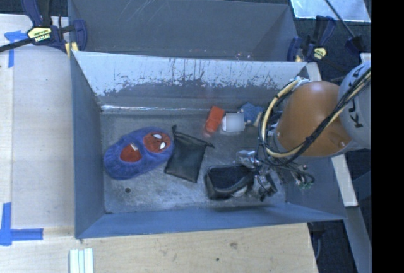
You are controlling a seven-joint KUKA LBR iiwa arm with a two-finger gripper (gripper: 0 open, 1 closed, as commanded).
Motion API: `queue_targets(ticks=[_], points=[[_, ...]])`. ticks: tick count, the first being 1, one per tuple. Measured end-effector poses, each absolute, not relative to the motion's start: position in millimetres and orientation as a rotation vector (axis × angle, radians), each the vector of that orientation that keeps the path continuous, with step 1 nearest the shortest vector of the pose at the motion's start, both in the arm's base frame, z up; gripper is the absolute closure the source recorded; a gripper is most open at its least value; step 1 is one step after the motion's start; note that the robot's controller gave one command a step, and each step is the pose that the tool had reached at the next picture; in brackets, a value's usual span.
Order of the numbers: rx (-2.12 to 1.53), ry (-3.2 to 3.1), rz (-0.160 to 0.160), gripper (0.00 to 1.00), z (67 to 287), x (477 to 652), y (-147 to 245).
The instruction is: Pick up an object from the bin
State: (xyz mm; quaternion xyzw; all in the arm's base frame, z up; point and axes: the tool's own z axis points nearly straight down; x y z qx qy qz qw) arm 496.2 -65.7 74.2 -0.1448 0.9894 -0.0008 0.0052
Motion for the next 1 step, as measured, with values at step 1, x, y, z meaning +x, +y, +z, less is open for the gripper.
queue_targets(ticks=[1], points=[[-0.361,3.114,-0.003,1.00,230.9,503.3,-51.6]])
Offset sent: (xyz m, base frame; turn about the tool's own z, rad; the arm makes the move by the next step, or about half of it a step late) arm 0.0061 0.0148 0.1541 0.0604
